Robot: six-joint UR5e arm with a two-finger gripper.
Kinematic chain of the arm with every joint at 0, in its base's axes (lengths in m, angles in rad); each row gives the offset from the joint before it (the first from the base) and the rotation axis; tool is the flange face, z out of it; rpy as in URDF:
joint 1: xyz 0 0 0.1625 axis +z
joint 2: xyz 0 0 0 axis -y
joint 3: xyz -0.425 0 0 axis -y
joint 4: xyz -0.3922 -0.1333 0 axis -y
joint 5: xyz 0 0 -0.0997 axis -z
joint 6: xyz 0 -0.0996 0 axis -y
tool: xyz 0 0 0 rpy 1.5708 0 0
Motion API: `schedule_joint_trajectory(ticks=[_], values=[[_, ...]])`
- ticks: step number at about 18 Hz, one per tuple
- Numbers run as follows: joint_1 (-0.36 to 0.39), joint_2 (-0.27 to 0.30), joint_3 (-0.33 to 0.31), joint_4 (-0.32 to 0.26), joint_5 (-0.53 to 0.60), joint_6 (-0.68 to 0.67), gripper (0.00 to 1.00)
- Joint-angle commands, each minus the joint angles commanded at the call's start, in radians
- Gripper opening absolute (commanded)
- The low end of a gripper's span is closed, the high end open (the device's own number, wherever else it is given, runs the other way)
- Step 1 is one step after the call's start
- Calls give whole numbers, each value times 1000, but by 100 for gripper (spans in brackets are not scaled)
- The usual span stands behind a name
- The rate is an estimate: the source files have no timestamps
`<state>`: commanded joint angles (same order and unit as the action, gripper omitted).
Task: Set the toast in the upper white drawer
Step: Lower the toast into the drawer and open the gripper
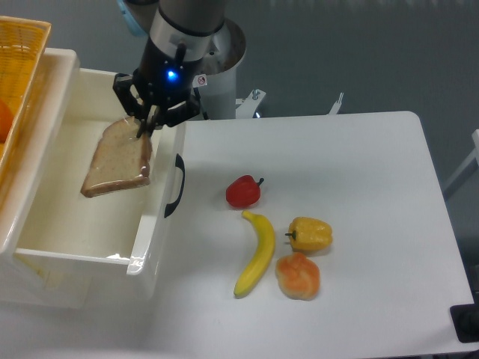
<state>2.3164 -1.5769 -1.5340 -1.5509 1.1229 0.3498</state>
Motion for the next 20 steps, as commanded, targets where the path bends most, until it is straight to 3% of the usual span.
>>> schedule_joint_trajectory(ticks=[3, 11, 15, 20], values=[[-22, -14, 0, 0, 2, 0, 14], [-23, -17, 9, 2, 2, 8, 27], [-29, -20, 2, 47, 2, 9, 44], [-31, -18, 3, 52, 2, 12, 46]])
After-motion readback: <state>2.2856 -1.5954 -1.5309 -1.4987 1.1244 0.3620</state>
